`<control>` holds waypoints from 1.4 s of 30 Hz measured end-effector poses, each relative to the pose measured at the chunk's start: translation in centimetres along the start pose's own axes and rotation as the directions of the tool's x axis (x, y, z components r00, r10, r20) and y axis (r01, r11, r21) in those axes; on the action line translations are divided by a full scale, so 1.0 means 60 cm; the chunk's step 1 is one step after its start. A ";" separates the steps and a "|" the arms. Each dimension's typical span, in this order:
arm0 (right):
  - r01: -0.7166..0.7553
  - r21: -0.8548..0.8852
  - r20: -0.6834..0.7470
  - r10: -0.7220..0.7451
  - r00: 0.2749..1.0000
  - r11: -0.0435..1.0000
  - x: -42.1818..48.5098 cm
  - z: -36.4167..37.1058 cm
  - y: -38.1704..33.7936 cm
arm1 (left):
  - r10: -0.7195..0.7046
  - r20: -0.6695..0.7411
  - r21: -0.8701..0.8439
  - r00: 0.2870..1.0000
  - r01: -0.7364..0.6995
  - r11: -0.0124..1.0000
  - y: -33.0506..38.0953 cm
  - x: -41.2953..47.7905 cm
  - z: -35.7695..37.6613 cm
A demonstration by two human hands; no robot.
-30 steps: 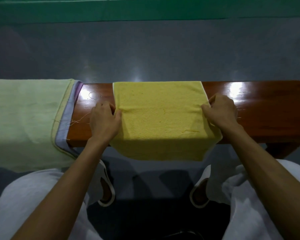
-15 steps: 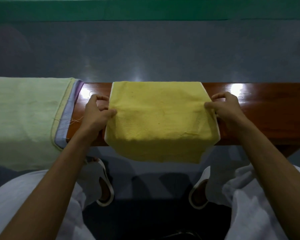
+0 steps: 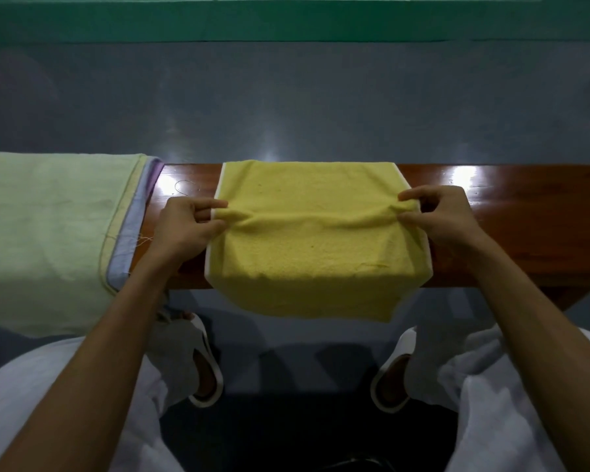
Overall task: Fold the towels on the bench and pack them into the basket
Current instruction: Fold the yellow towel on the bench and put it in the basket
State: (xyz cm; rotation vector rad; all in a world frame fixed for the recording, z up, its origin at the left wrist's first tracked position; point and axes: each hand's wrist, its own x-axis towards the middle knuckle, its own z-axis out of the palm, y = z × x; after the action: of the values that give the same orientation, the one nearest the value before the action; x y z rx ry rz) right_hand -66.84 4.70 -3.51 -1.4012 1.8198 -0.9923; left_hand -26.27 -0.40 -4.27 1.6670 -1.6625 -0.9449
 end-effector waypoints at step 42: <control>0.401 0.461 -0.312 -0.279 0.908 0.792 0.059 -0.034 -0.153 | 0.280 -0.022 -0.803 0.960 -0.183 0.567 0.142 0.066 -0.051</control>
State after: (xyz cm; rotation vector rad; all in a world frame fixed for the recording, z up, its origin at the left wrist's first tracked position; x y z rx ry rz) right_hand -64.82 0.27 5.25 -1.3263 1.3013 -1.7497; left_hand -28.82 -4.89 4.16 0.7559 -1.1620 -1.3887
